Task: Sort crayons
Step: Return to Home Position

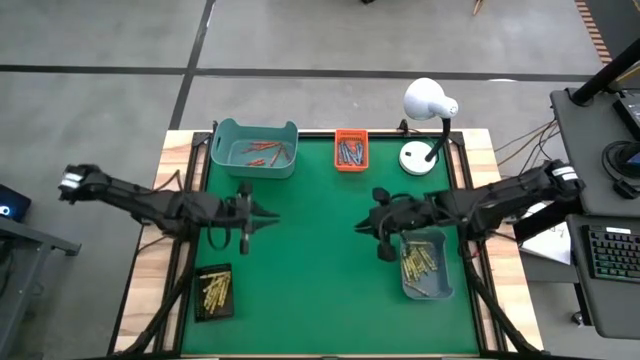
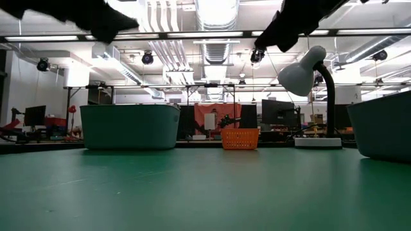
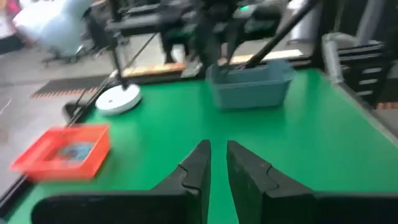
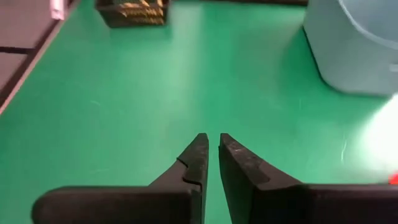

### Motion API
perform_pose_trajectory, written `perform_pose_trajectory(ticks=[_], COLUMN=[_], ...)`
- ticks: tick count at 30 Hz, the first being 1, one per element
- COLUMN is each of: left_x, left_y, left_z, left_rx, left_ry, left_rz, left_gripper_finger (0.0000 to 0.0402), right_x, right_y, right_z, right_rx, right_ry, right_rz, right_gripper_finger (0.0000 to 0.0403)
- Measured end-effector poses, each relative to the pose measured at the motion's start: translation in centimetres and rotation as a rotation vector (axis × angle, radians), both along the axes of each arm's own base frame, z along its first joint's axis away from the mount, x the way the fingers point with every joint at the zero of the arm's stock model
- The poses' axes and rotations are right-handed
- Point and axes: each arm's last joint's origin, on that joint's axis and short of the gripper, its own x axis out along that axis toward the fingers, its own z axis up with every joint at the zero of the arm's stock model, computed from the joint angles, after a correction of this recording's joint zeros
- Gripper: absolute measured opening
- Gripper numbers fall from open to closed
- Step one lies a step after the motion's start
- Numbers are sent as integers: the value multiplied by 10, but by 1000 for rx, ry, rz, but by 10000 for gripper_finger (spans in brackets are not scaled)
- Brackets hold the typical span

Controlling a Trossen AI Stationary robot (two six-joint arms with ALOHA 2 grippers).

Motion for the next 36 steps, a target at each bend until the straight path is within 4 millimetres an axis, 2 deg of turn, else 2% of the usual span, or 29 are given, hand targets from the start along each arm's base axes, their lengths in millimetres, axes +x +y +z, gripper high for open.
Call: perform_pose_trajectory(ticks=[3,7,14,21,25,32,35,36], left_x=[-13,-31,-57,-79,-88,-91,-87,-86], left_y=[17,27,28,29,30,30,30,30], left_z=[-12,-22,-32,-39,-45,-76,-86,-87], left_rx=[-21,-39,-96,-162,-165,-220,-244,-254], left_ry=[-2,-38,-140,-237,-297,-328,-308,-288], left_rz=[37,31,-40,-88,-92,-91,-91,-88], left_gripper_finger=[31,23,8,0,0,0,0,0], right_x=[-10,-34,-84,-125,-155,-178,-175,-174], right_y=[-13,-26,-31,-33,-36,-37,-37,-38], right_z=[3,4,-9,-27,-26,-48,-62,-61], right_rx=[-4,-6,44,102,125,139,116,109], right_ry=[-57,-113,-276,-439,-609,-757,-697,-708], right_rz=[58,42,39,53,55,60,58,52], right_gripper_finger=[28,28,28,28,28,28,28,28])
